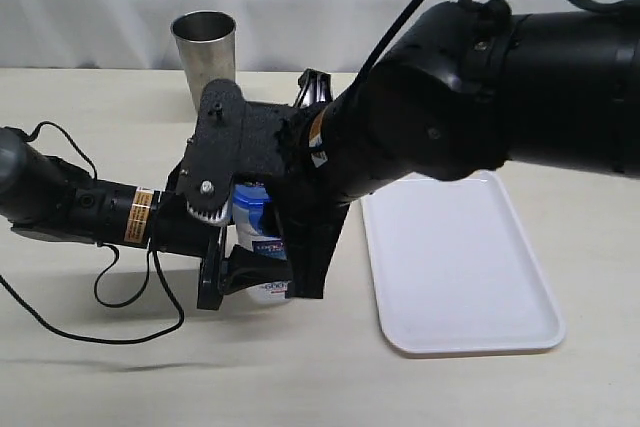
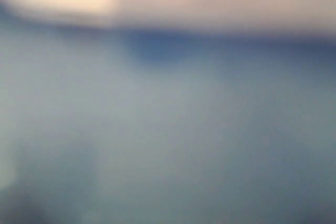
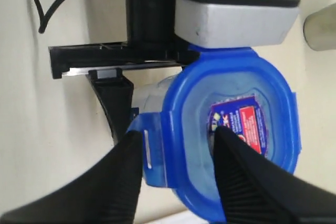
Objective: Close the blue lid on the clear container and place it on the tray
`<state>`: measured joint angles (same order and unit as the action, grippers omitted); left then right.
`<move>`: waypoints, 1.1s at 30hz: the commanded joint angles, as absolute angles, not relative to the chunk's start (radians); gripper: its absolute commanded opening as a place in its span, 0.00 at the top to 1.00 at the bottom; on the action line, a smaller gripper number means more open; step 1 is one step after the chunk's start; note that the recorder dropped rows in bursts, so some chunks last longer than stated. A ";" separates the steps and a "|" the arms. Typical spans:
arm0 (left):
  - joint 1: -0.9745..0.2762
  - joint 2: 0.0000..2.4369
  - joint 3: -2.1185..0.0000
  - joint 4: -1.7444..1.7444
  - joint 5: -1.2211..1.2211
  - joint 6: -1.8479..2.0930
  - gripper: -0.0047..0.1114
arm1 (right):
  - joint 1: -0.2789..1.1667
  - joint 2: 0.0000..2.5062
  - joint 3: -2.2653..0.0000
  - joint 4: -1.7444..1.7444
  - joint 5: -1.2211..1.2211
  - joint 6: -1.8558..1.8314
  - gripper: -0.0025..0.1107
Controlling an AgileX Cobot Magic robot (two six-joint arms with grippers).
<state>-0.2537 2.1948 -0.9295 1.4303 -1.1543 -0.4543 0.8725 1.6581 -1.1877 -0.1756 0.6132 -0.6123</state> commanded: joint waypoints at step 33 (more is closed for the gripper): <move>-0.257 2.184 -0.933 1.450 -1.221 -0.284 0.96 | 0.985 1.563 -1.193 -0.279 0.772 -0.301 0.51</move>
